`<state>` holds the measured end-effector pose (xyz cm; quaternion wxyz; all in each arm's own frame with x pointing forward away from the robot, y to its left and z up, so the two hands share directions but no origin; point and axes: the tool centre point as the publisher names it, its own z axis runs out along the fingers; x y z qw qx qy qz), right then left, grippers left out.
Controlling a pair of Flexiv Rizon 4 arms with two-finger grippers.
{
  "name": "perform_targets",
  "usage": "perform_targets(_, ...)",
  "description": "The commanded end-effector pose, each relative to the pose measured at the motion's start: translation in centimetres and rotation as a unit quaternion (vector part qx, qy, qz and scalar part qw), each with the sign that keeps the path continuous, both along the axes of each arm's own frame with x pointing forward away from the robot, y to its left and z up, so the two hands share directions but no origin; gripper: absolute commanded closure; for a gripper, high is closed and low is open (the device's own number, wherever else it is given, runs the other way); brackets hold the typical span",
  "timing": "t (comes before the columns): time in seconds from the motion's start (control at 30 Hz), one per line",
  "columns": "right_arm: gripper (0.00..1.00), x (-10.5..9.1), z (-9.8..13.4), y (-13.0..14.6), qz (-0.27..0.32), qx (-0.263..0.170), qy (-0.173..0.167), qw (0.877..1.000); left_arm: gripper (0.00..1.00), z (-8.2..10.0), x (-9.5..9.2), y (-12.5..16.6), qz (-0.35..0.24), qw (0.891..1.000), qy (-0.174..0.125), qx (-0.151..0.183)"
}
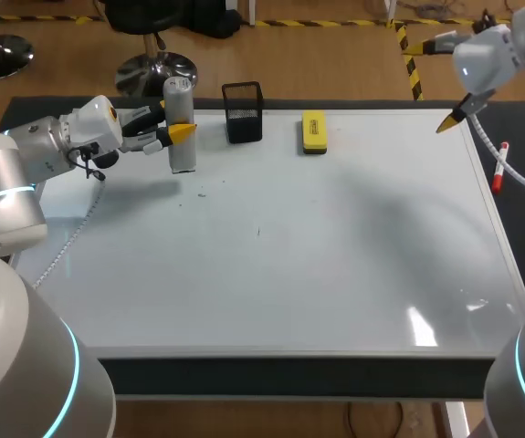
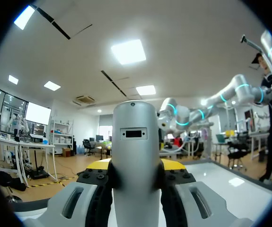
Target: Pick up the inspection probe, press it on each red-marked spot on the whiteboard one by one, put down the probe, pick up the eraser, and wipe off all the red marks.
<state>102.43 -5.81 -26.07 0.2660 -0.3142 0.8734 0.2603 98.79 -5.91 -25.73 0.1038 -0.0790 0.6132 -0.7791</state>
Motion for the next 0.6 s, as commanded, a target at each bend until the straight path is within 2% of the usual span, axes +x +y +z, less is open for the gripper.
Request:
perform_targets(0.03, 0.00, 0.1, 0.0, 0.0, 0.001, -0.002, 0.001, 1.000, 1.00, 0.1, 0.0, 0.0, 0.000, 1.000, 0.000, 0.000)
perform_targets(0.43, 0.00, 0.1, 0.0, 0.0, 0.001, -0.002, 0.001, 1.000, 1.00, 0.1, 0.0, 0.0, 0.000, 1.000, 0.000, 0.000)
perform_targets(0.6, 0.00, 0.1, 0.0, 0.0, 0.001, -0.002, 0.001, 1.000, 1.00, 0.9, 1.3, -0.2, -0.013, 1.000, -0.014, -0.003)
